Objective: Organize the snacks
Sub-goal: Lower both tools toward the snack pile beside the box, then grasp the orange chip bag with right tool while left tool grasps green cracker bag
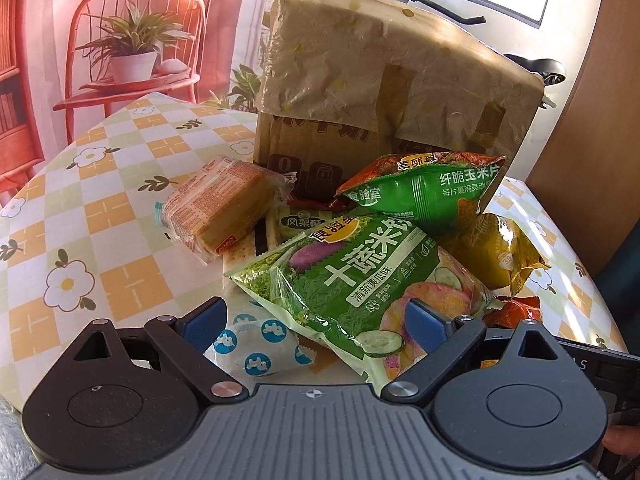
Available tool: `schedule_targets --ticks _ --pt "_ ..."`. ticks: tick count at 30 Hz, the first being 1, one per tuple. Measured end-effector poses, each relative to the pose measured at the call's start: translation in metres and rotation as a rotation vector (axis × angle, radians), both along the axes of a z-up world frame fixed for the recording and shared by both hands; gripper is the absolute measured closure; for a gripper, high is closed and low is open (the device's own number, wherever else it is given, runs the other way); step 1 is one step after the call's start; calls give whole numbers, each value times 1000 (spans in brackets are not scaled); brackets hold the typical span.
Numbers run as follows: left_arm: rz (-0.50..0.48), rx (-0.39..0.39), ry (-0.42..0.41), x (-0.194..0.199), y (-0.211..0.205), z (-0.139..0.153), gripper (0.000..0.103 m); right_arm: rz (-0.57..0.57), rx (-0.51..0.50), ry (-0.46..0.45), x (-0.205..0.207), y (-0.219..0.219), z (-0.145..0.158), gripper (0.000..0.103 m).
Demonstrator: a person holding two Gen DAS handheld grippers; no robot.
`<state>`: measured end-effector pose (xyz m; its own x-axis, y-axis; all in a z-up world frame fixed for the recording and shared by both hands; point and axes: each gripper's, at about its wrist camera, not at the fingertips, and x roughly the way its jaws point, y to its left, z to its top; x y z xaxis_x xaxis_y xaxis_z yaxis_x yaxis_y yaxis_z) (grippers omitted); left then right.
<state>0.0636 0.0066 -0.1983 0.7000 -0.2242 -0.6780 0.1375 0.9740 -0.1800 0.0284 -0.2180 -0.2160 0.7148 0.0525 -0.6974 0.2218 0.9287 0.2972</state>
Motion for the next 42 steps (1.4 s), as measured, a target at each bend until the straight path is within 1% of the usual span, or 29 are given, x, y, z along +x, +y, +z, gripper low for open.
schedule_targets --ticks 3,8,11,13,15,17,21,22,26,28,30,32,34,36,37,38,42 --pt "8 -64 44 4 5 -5 6 1 -3 1 0 0 0 23" --pt "26 -152 78 12 7 -12 6 9 -11 0 0 0 0 23" --pt "44 -221 107 22 5 -16 6 13 -10 0 0 0 0 23" --pt "39 -266 124 28 4 -20 6 16 -12 0 0 0 1 23" --pt "36 -290 134 33 2 -24 6 18 -12 1 0 0 1 23" --pt "28 -299 121 38 -3 -25 6 20 -10 0 1 0 0 23" --pt "21 -289 124 44 -11 -29 4 26 -8 1 2 0 0 23" --pt "11 -289 132 44 -13 -32 0 27 -8 3 3 0 0 23" --pt "4 -273 123 46 -18 -37 0 30 -4 3 3 -1 -1 23" --pt "2 -277 114 48 -19 -39 0 33 -4 2 3 -1 -1 23" --pt "-18 -270 94 46 -19 -37 10 35 -3 2 3 -1 -1 23" --pt "-44 -258 66 43 -17 -32 22 37 -2 4 3 -1 0 24" --pt "-59 -219 38 39 -17 -23 27 36 1 7 3 -2 0 24" --pt "-68 -147 -3 32 -21 -15 30 39 1 13 3 -2 2 24" --pt "-73 -98 -33 28 -23 -8 32 43 -1 15 3 -2 3 24" --pt "-77 -71 -51 25 -24 -4 33 46 -1 15 3 -2 3 25" --pt "-99 -35 -93 16 -21 12 35 45 4 20 -1 -3 6 26"
